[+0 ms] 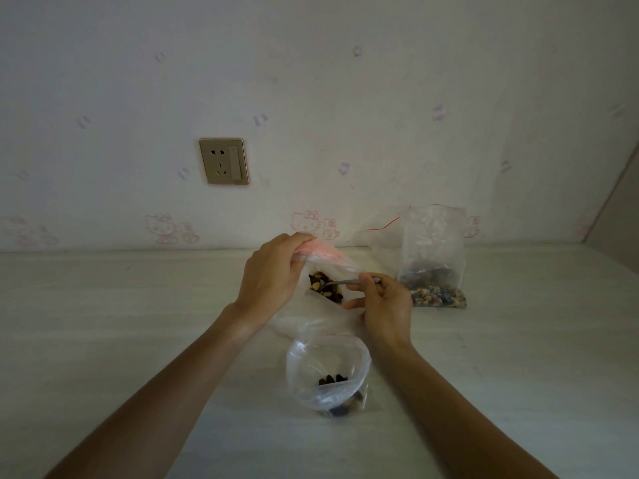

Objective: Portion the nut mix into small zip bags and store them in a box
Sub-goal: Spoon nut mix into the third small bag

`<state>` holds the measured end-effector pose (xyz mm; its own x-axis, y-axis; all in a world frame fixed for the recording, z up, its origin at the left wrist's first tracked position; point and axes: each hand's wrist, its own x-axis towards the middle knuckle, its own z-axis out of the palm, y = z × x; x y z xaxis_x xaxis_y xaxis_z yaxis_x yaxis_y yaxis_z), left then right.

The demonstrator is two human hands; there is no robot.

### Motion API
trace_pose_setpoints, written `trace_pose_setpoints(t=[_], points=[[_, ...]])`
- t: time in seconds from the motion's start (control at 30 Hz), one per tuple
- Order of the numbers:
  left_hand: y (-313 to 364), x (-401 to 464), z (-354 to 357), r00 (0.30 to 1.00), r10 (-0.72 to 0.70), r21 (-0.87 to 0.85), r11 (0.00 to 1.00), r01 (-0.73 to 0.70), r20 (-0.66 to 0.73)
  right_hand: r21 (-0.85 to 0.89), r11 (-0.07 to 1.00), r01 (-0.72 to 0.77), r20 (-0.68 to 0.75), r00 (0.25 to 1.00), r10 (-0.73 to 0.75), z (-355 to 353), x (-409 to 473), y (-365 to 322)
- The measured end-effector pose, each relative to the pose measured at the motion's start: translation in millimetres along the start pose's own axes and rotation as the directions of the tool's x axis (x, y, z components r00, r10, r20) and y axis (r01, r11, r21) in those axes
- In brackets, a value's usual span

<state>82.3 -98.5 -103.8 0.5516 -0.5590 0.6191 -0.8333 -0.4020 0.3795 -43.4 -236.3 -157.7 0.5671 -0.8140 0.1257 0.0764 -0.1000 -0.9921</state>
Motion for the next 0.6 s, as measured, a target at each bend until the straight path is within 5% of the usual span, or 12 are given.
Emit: trace_pose_setpoints(t=[0.23, 0.43, 0.6], points=[[3, 12, -10, 0.999, -0.048, 0.101, 0.994, 0.047, 0.008, 0.106, 0.992, -0.062, 0.005, 0.998, 0.062, -17, 0, -14], [4, -2, -23, 0.985, -0.131, 0.029, 0.991, 0.129, 0.112, 0.12, 0.991, -0.05, 0.019, 0.999, 0.048, -37, -9, -36], [22, -35, -43, 0.996, 0.001, -0.017, 1.0, -0.003, -0.091, 0.128, 0.991, -0.047, 0.11, 0.993, 0.033, -63, -31, -61]])
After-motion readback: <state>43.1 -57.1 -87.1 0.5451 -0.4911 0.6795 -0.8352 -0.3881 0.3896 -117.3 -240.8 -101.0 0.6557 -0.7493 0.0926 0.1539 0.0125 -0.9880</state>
